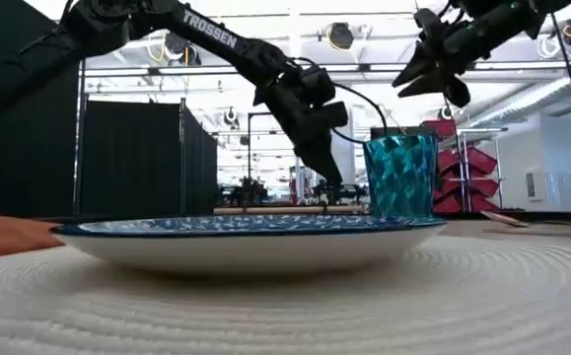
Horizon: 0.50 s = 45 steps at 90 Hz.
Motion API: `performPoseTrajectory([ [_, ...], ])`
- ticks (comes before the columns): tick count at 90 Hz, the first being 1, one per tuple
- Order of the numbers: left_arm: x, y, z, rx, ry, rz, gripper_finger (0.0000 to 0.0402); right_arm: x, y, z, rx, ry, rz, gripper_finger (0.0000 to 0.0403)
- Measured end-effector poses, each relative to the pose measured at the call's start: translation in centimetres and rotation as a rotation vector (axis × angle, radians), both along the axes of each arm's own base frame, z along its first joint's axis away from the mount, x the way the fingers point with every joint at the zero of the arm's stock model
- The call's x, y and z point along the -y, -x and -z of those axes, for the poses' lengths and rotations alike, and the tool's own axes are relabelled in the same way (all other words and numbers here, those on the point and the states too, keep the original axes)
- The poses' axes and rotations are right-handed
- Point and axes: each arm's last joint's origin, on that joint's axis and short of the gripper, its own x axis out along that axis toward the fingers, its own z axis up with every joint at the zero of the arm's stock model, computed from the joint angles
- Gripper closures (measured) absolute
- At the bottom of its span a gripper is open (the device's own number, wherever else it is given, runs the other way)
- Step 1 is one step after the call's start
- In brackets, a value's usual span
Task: Set table place
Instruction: Stack the blue fork on top of the brown table napkin
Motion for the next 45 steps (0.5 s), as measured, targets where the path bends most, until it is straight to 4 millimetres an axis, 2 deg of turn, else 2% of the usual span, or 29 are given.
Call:
performPoseTrajectory([
  [9,-0.5,0.3,-0.1,0.001,0.083,-0.056,0.0324,-0.1,-0.1,0.0,0.005,0.000,-0.008,0.0300],
  [25,-1.2,0.2,-0.5,0.065,0.148,-0.064,0.0328,0.0,-0.3,-0.2,-0.006,0.025,-0.021,0.0366],
  [32,-1.4,0.2,-0.5,0.057,0.105,-0.093,0.0352,-0.1,-0.4,-0.1,-0.018,0.046,-0.039,0.0394],
  [38,-1.5,0.4,-0.4,0.027,0.065,-0.100,0.0386,-0.4,-0.5,-0.2,-0.020,0.051,-0.054,0.0397],
  [45,-1.6,0.7,-0.9,-0.010,0.020,-0.087,0.0397,-0.5,-0.6,-0.1,-0.028,0.068,-0.072,0.0400],
])
